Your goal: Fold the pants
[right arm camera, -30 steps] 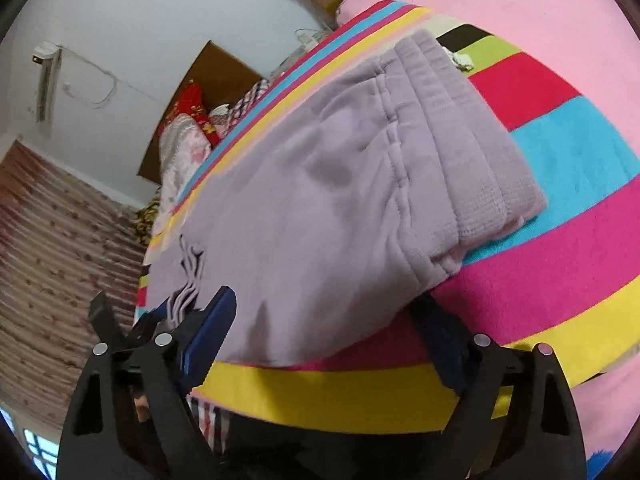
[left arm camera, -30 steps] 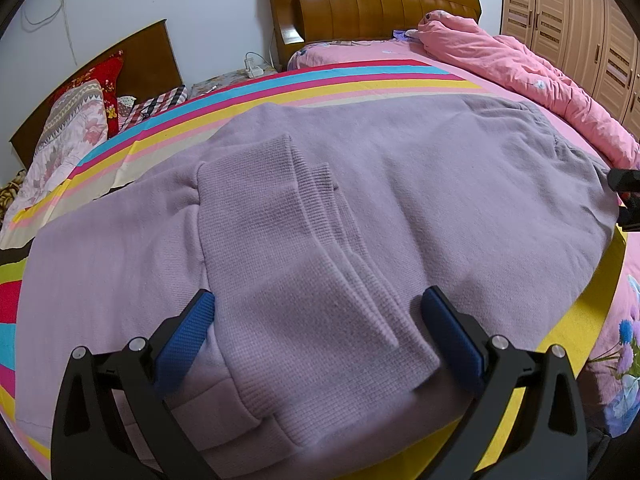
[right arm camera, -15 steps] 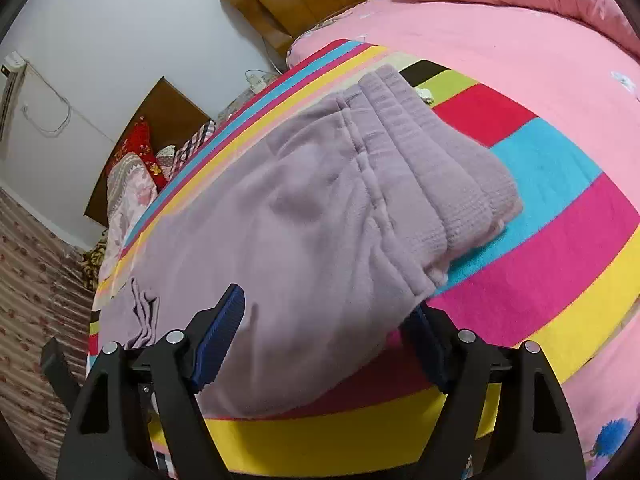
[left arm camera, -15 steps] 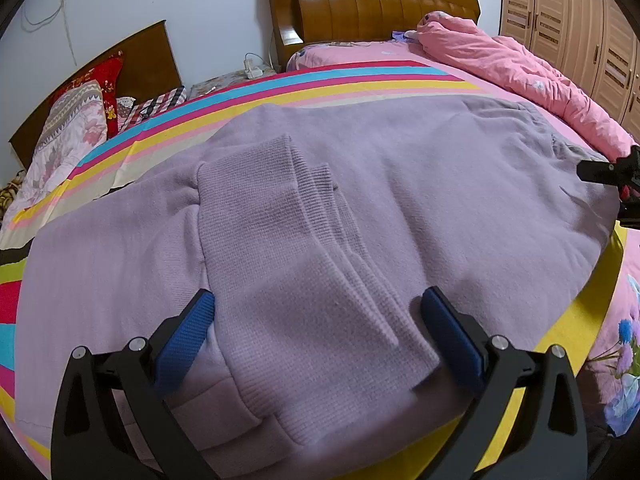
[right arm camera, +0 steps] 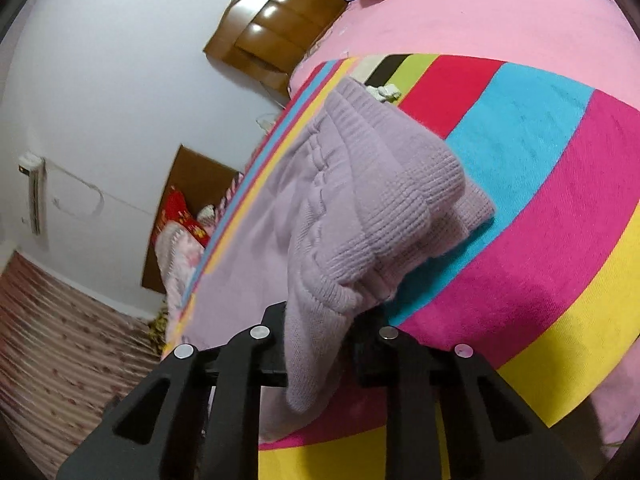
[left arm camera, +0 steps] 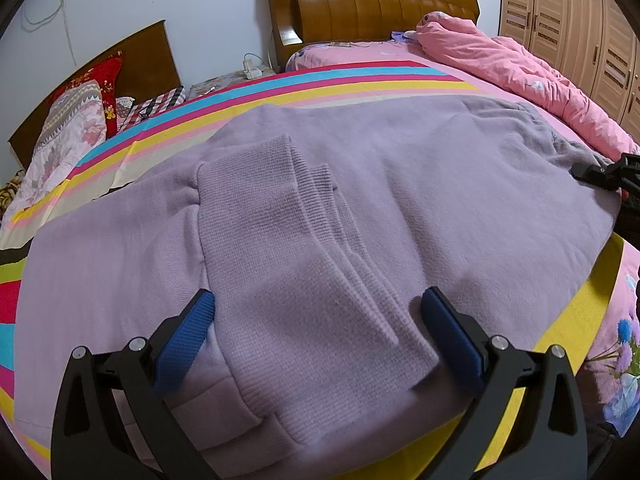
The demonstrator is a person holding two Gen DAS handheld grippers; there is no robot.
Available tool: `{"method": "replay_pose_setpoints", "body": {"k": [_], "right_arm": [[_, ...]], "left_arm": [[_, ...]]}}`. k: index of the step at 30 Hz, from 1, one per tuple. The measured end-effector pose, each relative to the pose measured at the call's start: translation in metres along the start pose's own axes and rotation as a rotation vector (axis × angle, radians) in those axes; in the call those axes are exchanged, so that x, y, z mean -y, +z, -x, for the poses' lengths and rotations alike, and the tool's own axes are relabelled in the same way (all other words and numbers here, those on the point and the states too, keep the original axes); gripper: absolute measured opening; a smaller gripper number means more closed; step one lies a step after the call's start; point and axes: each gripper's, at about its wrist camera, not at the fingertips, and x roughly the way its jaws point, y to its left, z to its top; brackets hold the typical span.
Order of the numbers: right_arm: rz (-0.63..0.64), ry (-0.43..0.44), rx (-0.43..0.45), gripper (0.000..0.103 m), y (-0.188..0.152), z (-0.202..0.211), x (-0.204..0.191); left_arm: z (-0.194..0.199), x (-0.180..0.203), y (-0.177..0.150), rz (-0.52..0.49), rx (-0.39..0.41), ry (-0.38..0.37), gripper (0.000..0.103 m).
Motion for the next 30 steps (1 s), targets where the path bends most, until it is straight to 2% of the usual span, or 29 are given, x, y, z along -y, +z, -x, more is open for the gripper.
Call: {"method": "replay_pose_setpoints", "body": {"k": [1, 3, 4, 6, 8, 10, 12, 13, 14, 16, 18, 19, 20, 21, 23, 25, 26, 30], "right_arm": [[0.015, -0.009, 0.01, 0.02, 0.001, 0.001, -0.006], [0.144, -0.046, 0.064, 0.019, 0.001, 0.007, -0.041], [0.235, -0.062, 0.094, 0.019, -0.001, 0.009, -0.066], [0.379, -0.07, 0.131, 0.019, -0.007, 0.008, -0.112], [0.553, -0.053, 0.16, 0.019, -0.025, 0.005, -0.17], [0.719, -0.023, 0.172, 0.019, -0.053, -0.005, -0.223], [0.951, 0.001, 0.16, 0.019, -0.108, -0.026, -0.282], [1.018, 0.002, 0.153, 0.019, -0.127, -0.031, -0.294], [1.131, 0.0, 0.133, 0.019, -0.161, -0.045, -0.31], [1.318, -0.024, 0.069, 0.019, -0.22, -0.068, -0.321], [1.534, -0.076, -0.026, 0.019, -0.283, -0.098, -0.312], [1.664, -0.13, -0.083, 0.02, -0.318, -0.115, -0.296], [1.727, -0.161, -0.096, 0.02, -0.334, -0.123, -0.285], [1.816, -0.189, 0.03, 0.02, -0.351, -0.122, -0.271], [1.838, -0.209, 0.078, 0.02, -0.355, -0.119, -0.269], [1.779, -0.176, 0.052, 0.019, -0.346, -0.117, -0.269], [1.778, -0.174, 0.069, 0.019, -0.344, -0.117, -0.268], [1.815, -0.185, 0.152, 0.019, -0.355, -0.109, -0.266]], "left_arm": [[0.004, -0.002, -0.002, 0.012, 0.011, -0.019, 0.101], [0.02, -0.014, -0.007, 0.062, 0.057, -0.093, 0.101], [0.037, -0.027, -0.01, 0.119, 0.117, -0.142, 0.101], [0.068, -0.061, -0.019, 0.231, 0.224, -0.191, 0.101], [0.092, -0.097, -0.029, 0.331, 0.298, -0.161, 0.101], [0.107, -0.132, -0.04, 0.429, 0.325, -0.138, 0.101], [0.114, -0.167, -0.055, 0.519, 0.322, -0.143, 0.101], [0.115, -0.177, -0.061, 0.548, 0.32, -0.139, 0.101], [0.115, -0.189, -0.069, 0.583, 0.313, -0.147, 0.101], [0.112, -0.206, -0.083, 0.647, 0.3, -0.205, 0.101], [0.106, -0.218, -0.096, 0.702, 0.296, -0.296, 0.101], [0.103, -0.221, -0.1, 0.717, 0.294, -0.335, 0.101], [0.098, -0.224, -0.103, 0.737, 0.288, -0.387, 0.101], [0.094, -0.226, -0.103, 0.747, 0.285, -0.425, 0.101], [0.089, -0.225, -0.1, 0.74, 0.281, -0.486, 0.101], [0.082, -0.221, -0.09, 0.729, 0.272, -0.57, 0.101], [0.079, -0.216, -0.085, 0.723, 0.262, -0.597, 0.101], [0.06, -0.205, -0.056, 0.684, 0.169, -0.653, 0.101]]}}
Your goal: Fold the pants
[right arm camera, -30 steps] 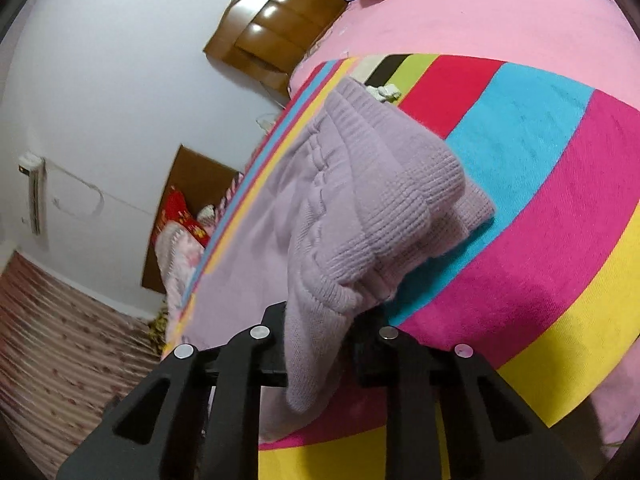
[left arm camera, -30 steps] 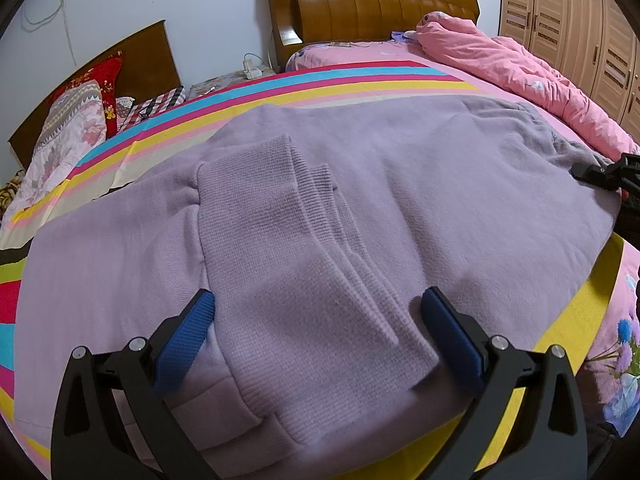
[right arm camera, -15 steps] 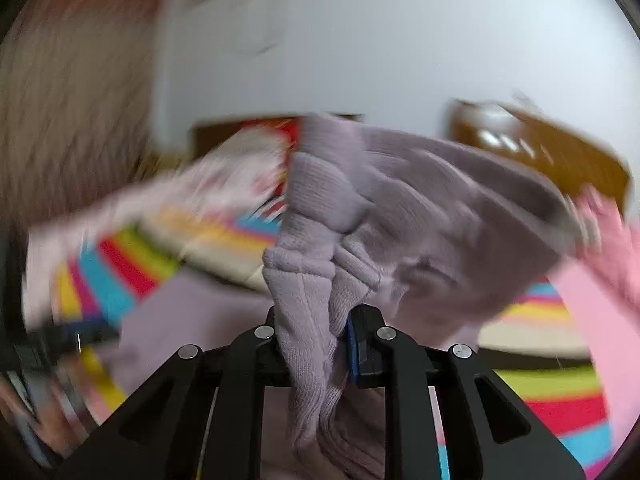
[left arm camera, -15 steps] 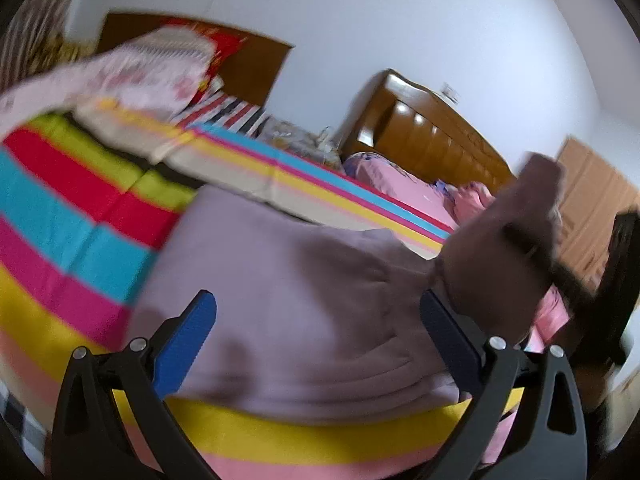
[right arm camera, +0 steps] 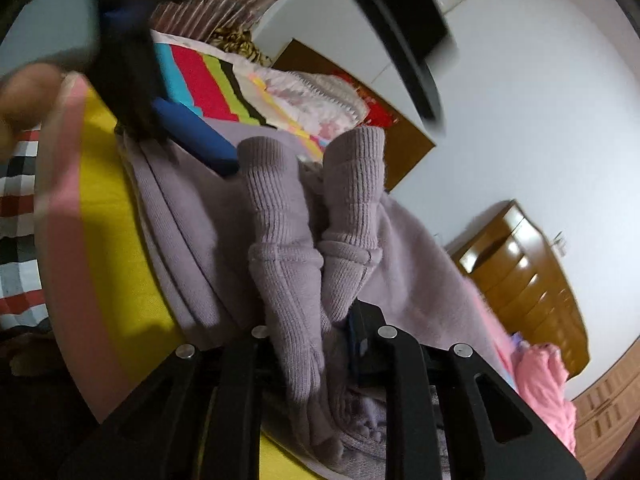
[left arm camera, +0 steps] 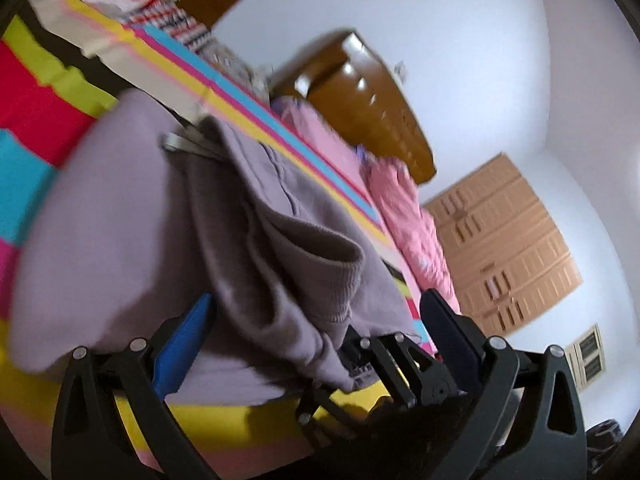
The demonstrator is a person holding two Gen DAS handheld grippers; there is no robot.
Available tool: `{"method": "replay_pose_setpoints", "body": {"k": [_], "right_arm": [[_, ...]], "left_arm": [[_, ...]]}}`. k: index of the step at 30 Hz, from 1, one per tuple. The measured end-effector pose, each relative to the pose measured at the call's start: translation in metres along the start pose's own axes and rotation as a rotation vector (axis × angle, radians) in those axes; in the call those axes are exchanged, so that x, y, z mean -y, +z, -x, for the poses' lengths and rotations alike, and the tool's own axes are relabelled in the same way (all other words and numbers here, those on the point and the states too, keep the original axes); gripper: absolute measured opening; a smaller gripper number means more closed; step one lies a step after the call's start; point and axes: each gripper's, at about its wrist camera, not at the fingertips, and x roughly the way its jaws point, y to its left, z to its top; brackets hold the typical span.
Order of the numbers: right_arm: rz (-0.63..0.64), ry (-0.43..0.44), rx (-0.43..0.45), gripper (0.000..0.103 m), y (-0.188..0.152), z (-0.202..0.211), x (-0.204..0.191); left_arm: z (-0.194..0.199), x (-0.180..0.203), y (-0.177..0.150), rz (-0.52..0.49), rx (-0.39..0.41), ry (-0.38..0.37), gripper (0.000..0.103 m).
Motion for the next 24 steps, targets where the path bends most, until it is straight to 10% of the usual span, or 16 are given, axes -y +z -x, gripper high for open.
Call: {"method": "replay_pose_setpoints", "body": {"k": [3, 8, 16, 24], "right_arm": [[0.058, -0.037, 0.011, 0.02, 0.001, 0.003, -0.013], [0.166, -0.022, 0.079, 0.058, 0.0, 0.027, -0.018], [-0.521, 0.119, 0.012, 0.088, -0.095, 0.086, 0.125], [-0.694, 0.161, -0.157, 0.088, -0.14, 0.076, 0.115]], "left_arm": [[-0.026, 0.001, 0.014, 0.042, -0.085, -0.012, 0.101], [-0.059, -0.008, 0.028, 0.086, -0.186, 0.13, 0.101], [-0.06, -0.012, 0.025, 0.064, -0.182, 0.14, 0.101], [-0.059, -0.002, 0.017, 0.026, -0.159, 0.19, 0.1]]}}
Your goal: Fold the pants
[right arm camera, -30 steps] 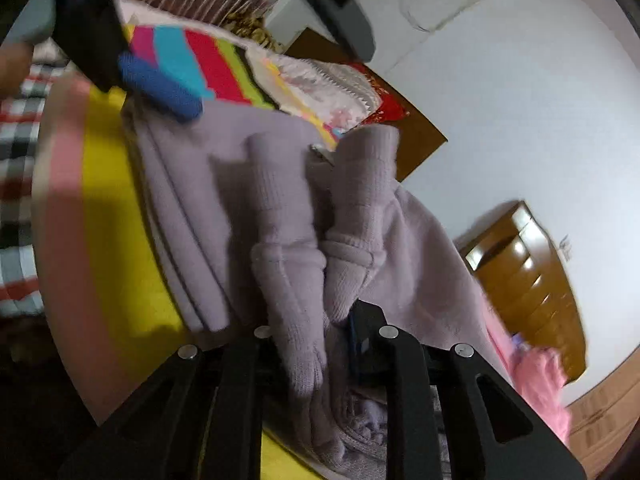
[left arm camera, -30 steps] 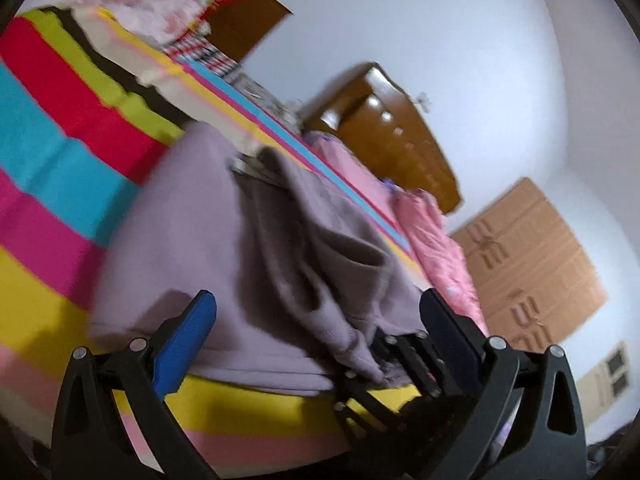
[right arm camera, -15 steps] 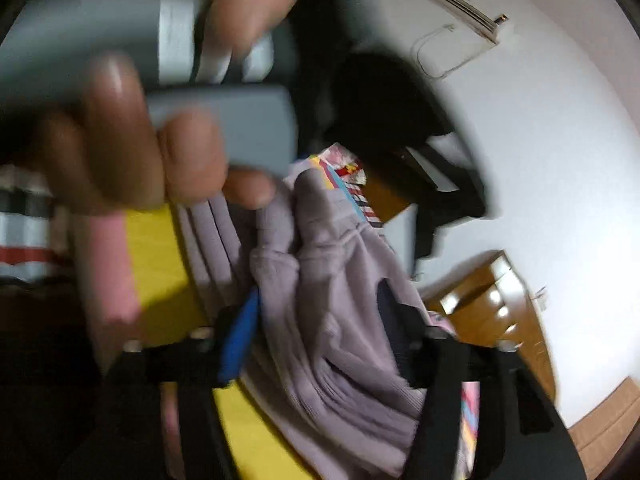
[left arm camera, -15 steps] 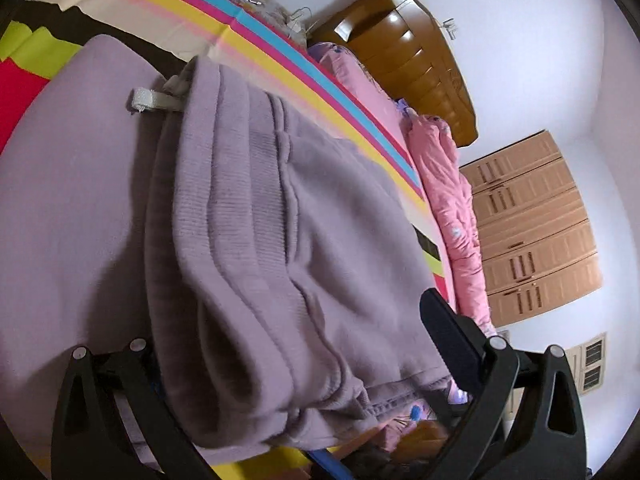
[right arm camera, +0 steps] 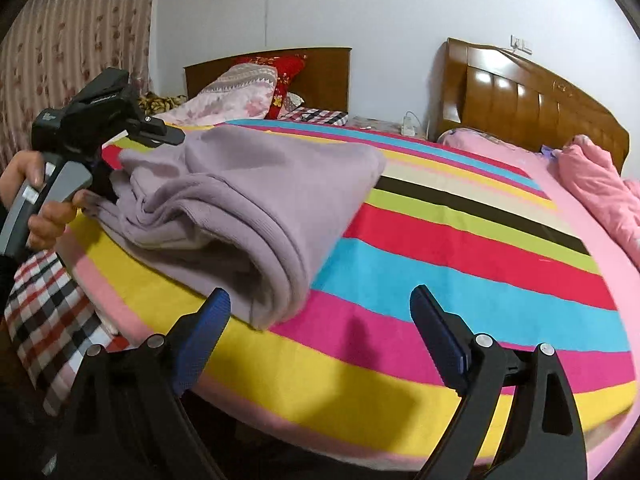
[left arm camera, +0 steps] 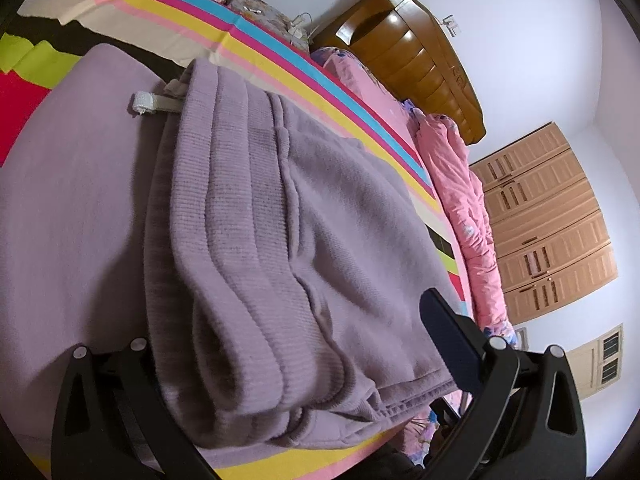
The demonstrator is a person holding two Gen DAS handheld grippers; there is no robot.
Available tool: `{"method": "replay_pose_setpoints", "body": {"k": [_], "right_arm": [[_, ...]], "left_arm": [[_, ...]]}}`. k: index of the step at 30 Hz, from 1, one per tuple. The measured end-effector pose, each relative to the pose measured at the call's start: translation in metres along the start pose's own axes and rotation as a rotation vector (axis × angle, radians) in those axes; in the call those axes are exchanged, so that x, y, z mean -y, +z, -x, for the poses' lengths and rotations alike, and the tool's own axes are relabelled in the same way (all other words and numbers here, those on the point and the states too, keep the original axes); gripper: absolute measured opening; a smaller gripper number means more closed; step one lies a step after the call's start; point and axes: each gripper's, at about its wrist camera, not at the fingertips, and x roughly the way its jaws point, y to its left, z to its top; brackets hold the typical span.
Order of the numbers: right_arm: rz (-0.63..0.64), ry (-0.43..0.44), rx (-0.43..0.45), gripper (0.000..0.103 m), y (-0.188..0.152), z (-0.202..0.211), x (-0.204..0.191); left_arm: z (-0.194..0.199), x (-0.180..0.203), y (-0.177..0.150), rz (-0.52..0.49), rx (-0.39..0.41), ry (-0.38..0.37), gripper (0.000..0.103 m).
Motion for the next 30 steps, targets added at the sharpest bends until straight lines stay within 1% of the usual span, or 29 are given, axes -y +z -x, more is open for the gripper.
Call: {"method": "replay_pose_setpoints", "body": {"k": [1, 2, 3, 4, 5, 6, 7, 8, 10, 12, 13, 15, 16, 18, 19, 20, 21, 22, 24, 27, 29, 30], "right_arm": [[0.008, -0.012, -0.008, 0.088, 0.001, -0.006, -0.002], [0.028, -0.042, -0.013, 0.088, 0.006, -0.013, -0.007], [0.052, -0.085, -0.025, 0.088, 0.009, -0.02, -0.012], [0.079, -0.125, -0.045, 0.088, 0.01, -0.026, -0.016], [0.101, -0.154, -0.042, 0.088, 0.009, -0.032, -0.021], [0.104, -0.172, -0.029, 0.088, 0.009, -0.033, -0.025], [0.107, -0.182, -0.03, 0.088, 0.008, -0.031, -0.024], [0.118, -0.193, -0.021, 0.088, 0.007, -0.03, -0.026], [0.142, -0.228, -0.017, 0.088, 0.006, -0.027, -0.028], [0.157, -0.253, -0.018, 0.088, 0.003, -0.027, -0.032], [0.162, -0.252, -0.014, 0.088, 0.003, -0.026, -0.032], [0.165, -0.249, -0.005, 0.088, 0.002, -0.025, -0.034], [0.166, -0.25, -0.009, 0.088, 0.001, -0.027, -0.036], [0.153, -0.237, -0.01, 0.088, 0.001, -0.027, -0.033], [0.15, -0.226, -0.011, 0.089, 0.0, -0.027, -0.032], [0.157, -0.222, -0.013, 0.089, 0.001, -0.028, -0.034], [0.168, -0.224, -0.014, 0.089, 0.002, -0.027, -0.034], [0.172, -0.225, -0.017, 0.089, 0.002, -0.026, -0.035], [0.158, -0.212, -0.025, 0.09, 0.004, -0.028, -0.031], [0.128, -0.2, -0.029, 0.091, 0.004, -0.029, -0.028], [0.128, -0.196, -0.035, 0.091, 0.005, -0.029, -0.028], [0.134, -0.177, -0.048, 0.091, 0.007, -0.028, -0.028]], "left_arm": [[0.0, 0.001, -0.002, -0.01, 0.006, 0.026, 0.091], [0.002, 0.003, -0.003, -0.025, 0.018, 0.083, 0.055], [0.003, 0.005, -0.003, -0.037, 0.026, 0.145, 0.032], [0.008, 0.01, -0.004, -0.044, 0.036, 0.13, 0.026], [0.014, 0.019, -0.002, -0.078, 0.048, 0.123, 0.024], [0.025, 0.038, 0.003, -0.144, 0.069, 0.133, 0.024], [0.034, 0.051, 0.007, -0.173, 0.086, 0.116, 0.023], [0.051, 0.069, 0.015, -0.208, 0.114, 0.082, 0.022], [0.084, 0.096, 0.027, -0.273, 0.172, 0.041, 0.022], [0.116, 0.104, 0.03, -0.309, 0.233, 0.027, 0.022], [0.132, 0.094, 0.029, -0.294, 0.269, 0.031, 0.022], [0.14, 0.056, 0.022, -0.224, 0.284, 0.073, 0.022], [0.13, 0.011, 0.015, -0.134, 0.268, 0.111, 0.022], [0.106, -0.051, 0.004, 0.008, 0.212, 0.116, 0.022], [0.089, -0.084, -0.006, 0.083, 0.176, 0.1, 0.023], [0.09, -0.1, -0.016, 0.109, 0.232, 0.012, 0.025], [0.096, -0.106, -0.024, 0.127, 0.273, -0.059, 0.025], [0.098, -0.105, -0.026, 0.128, 0.288, -0.06, 0.025], [0.099, -0.098, -0.026, 0.106, 0.294, -0.02, 0.025], [0.102, -0.095, -0.025, 0.09, 0.28, -0.005, 0.025], [0.104, -0.097, -0.025, 0.096, 0.276, -0.007, 0.03], [0.109, -0.094, -0.026, 0.101, 0.279, 0.013, 0.033]]}}
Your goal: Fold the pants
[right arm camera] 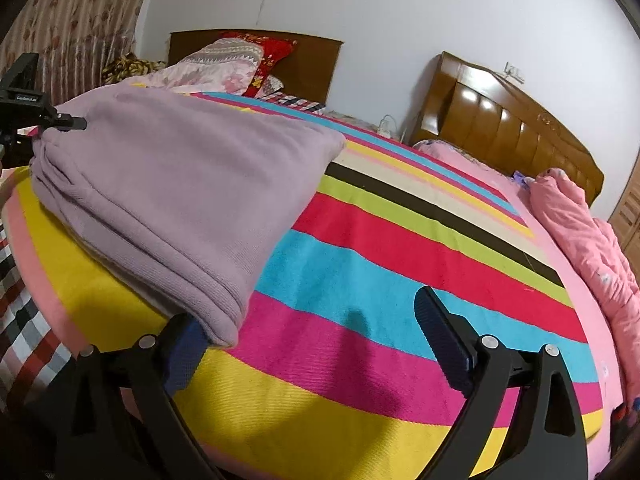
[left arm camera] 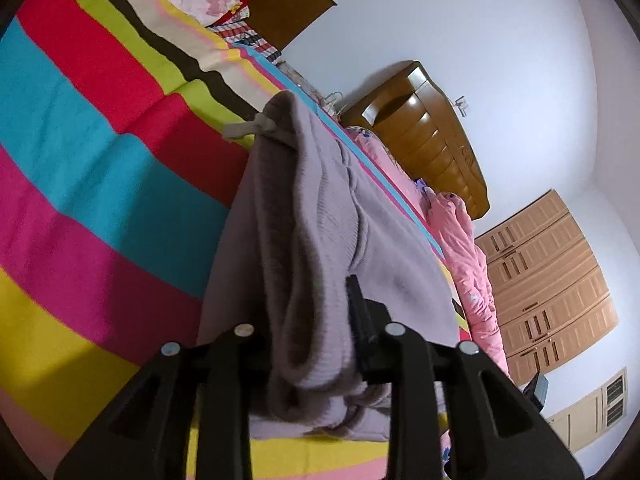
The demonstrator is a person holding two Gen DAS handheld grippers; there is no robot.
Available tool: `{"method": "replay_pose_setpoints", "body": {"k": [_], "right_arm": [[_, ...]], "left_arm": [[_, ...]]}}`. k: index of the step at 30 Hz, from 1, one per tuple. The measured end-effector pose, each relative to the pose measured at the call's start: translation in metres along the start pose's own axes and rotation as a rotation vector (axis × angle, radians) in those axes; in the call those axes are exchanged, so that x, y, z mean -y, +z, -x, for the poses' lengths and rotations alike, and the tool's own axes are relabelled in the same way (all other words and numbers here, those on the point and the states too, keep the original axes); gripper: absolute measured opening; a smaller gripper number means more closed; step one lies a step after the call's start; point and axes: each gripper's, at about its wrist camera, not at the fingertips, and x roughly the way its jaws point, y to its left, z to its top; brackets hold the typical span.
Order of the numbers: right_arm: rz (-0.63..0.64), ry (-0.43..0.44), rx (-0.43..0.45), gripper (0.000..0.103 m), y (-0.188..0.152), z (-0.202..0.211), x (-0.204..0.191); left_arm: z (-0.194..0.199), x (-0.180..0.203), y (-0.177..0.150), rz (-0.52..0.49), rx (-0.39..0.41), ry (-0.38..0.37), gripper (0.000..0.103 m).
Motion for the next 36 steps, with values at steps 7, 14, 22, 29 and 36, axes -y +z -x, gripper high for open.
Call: {"method": "replay_pose_setpoints", "body": {"k": [7, 14, 22, 29, 36], "right_arm": [[-0.044, 0.337, 0.056, 0.091, 0.017, 0.042, 0.024], [-0.133, 0.23, -0.055, 0.091, 0.07, -0.019, 0.014], [-0.068, 0.351, -0.195, 0.092, 0.038, -0.019, 0.002], [0.004, 0.378, -0.268, 0.094, 0.029, -0.019, -0.012], [-0.01, 0.411, -0.131, 0.085, 0.032, 0.008, -0.01]], "left_arm": [[0.06, 0.105, -0.026, -0.34, 0.229, 0.317, 0.1], [-0.038, 0.148, -0.047, -0.58, 0.01, 0.489, 0.101], [-0.029, 0.123, -0.087, -0.623, 0.009, 0.524, 0.099], [-0.029, 0.127, -0.084, -0.598, 0.029, 0.553, 0.099], [-0.029, 0.175, -0.042, -0.674, 0.098, 0.513, 0.1]]}}
